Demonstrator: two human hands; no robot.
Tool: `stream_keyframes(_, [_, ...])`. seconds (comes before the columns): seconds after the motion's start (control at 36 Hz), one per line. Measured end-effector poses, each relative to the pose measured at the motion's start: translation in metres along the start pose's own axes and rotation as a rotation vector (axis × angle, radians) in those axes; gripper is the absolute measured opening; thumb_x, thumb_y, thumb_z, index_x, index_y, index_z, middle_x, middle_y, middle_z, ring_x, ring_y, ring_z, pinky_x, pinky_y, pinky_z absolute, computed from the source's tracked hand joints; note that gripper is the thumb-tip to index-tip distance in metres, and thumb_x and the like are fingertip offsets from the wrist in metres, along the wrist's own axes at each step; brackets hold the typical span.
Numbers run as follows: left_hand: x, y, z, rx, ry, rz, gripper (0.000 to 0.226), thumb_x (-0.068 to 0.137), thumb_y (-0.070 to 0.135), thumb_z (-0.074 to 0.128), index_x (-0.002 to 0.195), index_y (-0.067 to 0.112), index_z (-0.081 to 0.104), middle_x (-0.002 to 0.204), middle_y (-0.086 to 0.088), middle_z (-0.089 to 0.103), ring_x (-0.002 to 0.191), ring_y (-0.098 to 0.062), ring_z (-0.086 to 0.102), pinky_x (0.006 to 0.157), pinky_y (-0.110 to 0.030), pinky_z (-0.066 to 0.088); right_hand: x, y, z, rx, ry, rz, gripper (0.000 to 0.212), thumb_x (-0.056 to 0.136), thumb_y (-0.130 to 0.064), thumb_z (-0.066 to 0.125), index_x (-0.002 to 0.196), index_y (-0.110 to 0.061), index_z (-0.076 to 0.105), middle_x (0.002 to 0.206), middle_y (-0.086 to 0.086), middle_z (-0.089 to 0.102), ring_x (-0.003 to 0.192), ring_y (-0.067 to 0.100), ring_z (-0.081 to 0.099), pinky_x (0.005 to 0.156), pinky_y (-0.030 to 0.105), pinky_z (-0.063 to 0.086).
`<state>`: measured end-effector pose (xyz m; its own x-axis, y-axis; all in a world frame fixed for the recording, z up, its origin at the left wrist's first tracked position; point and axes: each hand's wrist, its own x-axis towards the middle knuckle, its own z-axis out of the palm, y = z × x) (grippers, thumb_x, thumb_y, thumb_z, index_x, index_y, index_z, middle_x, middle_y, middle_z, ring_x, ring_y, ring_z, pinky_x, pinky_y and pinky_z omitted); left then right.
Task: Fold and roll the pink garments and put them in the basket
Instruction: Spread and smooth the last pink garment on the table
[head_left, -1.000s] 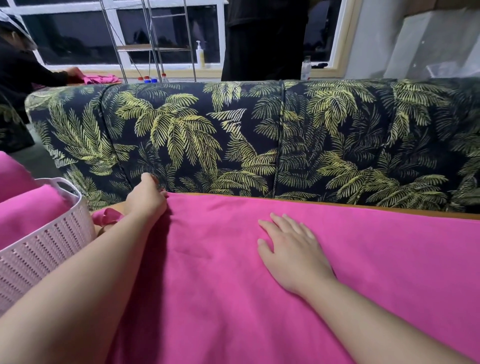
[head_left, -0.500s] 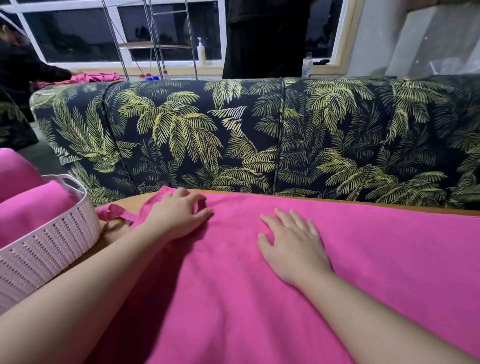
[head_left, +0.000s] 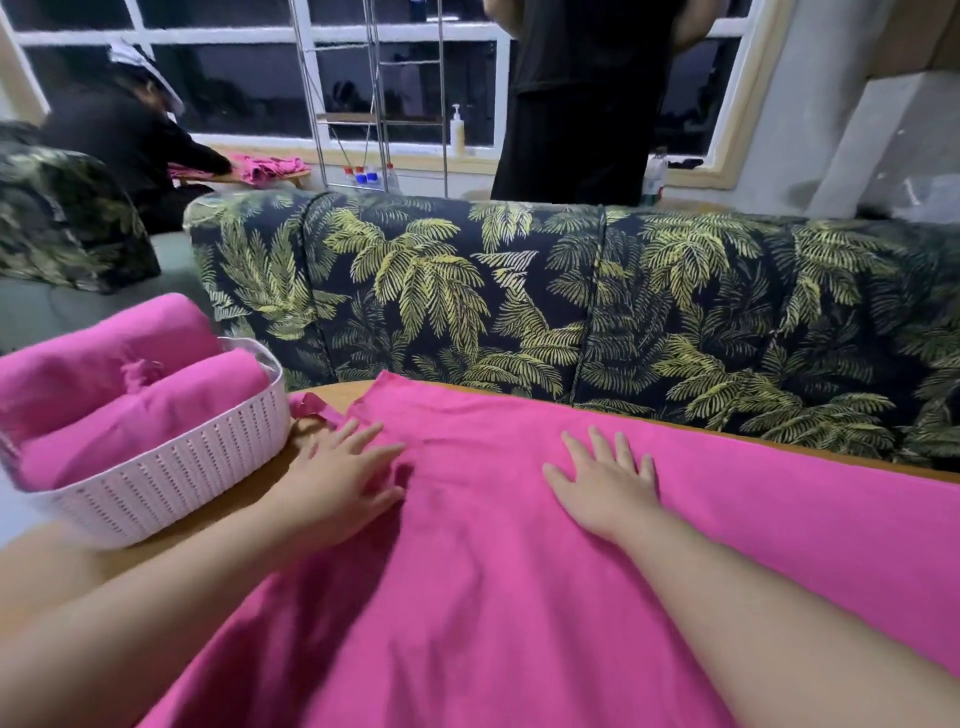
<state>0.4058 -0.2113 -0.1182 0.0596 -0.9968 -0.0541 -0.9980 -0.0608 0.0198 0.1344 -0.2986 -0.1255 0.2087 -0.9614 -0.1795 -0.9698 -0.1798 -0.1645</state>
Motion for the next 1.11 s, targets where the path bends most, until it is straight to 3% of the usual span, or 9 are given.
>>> stream_keyframes(0.11, [-0.094,-0.033,0.008,-0.211,0.069,-0.053,0.099,0.062,0.078,0.020,0.143,0.025,0.040,0.153,-0.005,0.032,0.142,-0.024,0.027,0.118,-0.034,0.020,-0.021,-0.017,-0.005,-0.074,0.029,-0.124,0.061,0.100,-0.042,0.032,0.154,-0.028,0.009,0.162,0.002,0.002,0.148,0.027,-0.007,0.117,0.053,0.001])
stream_keyframes(0.25, [-0.189,-0.047,0.008,-0.197,0.210,-0.037,0.073,0.069,0.073,0.038,0.121,0.027,0.059,0.113,0.004,0.065,0.102,-0.018,0.060,0.090,-0.030,0.045,-0.083,-0.073,0.014,0.044,0.064,-0.394,0.056,0.096,-0.028,0.044,0.150,-0.023,0.029,0.159,0.000,0.019,0.148,0.020,0.006,0.120,0.043,0.011])
stream_keyframes(0.47, [-0.257,-0.044,0.013,-0.594,0.228,-0.032,0.053,0.070,0.076,0.052,0.111,0.043,0.049,0.100,0.028,0.062,0.093,0.004,0.054,0.082,-0.018,0.044,-0.173,-0.135,0.047,0.106,0.040,-0.532,0.052,0.096,-0.031,0.044,0.146,-0.020,0.036,0.158,0.000,0.023,0.146,0.019,0.014,0.119,0.034,0.011])
stream_keyframes(0.56, [-0.273,-0.046,0.014,-0.616,0.132,-0.045,0.026,0.087,0.047,0.060,0.107,0.046,0.043,0.106,0.043,0.048,0.087,0.006,0.054,0.077,-0.017,0.045,-0.186,-0.137,0.057,0.071,0.007,-0.479,0.055,0.098,-0.037,0.040,0.149,-0.021,0.030,0.159,0.002,0.018,0.147,0.021,0.012,0.120,0.038,0.009])
stream_keyframes(0.69, [-0.302,-0.057,0.014,-0.635,0.092,-0.035,0.084,0.048,0.101,0.032,0.108,0.047,0.050,0.101,0.034,0.052,0.076,0.002,0.054,0.066,-0.010,0.040,-0.192,-0.126,0.065,-0.007,-0.043,-0.470,0.057,0.102,-0.047,0.025,0.154,-0.028,0.012,0.162,-0.006,0.004,0.148,0.015,-0.002,0.118,0.040,-0.004])
stream_keyframes(0.78, [-0.318,-0.060,0.011,-0.774,0.095,0.013,0.042,0.073,0.059,0.072,0.110,0.058,0.050,0.080,0.020,0.062,0.068,-0.001,0.054,0.066,-0.016,0.042,-0.193,-0.125,0.063,-0.028,-0.055,-0.465,0.057,0.102,-0.048,0.023,0.154,-0.029,0.010,0.162,-0.007,0.002,0.148,0.014,-0.003,0.118,0.041,-0.005])
stream_keyframes(0.89, [-0.339,-0.067,0.010,-0.890,0.194,0.031,0.043,0.089,0.005,0.061,0.100,0.047,0.056,0.073,0.007,0.069,0.070,-0.006,0.060,0.066,-0.013,0.043,-0.193,-0.127,0.061,-0.041,-0.069,-0.451,0.057,0.102,-0.049,0.023,0.154,-0.029,0.010,0.162,-0.008,0.001,0.148,0.014,-0.003,0.119,0.041,-0.004])
stream_keyframes(1.0, [-0.355,-0.071,0.011,-0.986,0.201,-0.008,0.014,0.084,0.044,0.061,0.097,0.042,0.058,0.080,-0.003,0.069,0.074,-0.018,0.063,0.069,-0.023,0.048,-0.191,-0.127,0.060,-0.048,-0.085,-0.442,0.058,0.101,-0.050,0.025,0.154,-0.030,0.011,0.162,-0.008,0.000,0.148,0.013,-0.003,0.119,0.040,-0.003])
stream_keyframes(1.11, [-0.366,-0.079,0.024,-1.069,0.127,-0.006,0.050,0.069,0.077,0.059,0.089,0.031,0.053,0.071,-0.003,0.058,0.063,-0.016,0.049,0.060,-0.028,0.042,-0.191,-0.127,0.060,-0.063,-0.094,-0.437,0.058,0.101,-0.051,0.024,0.154,-0.031,0.010,0.162,-0.009,-0.001,0.148,0.013,-0.003,0.120,0.039,-0.003])
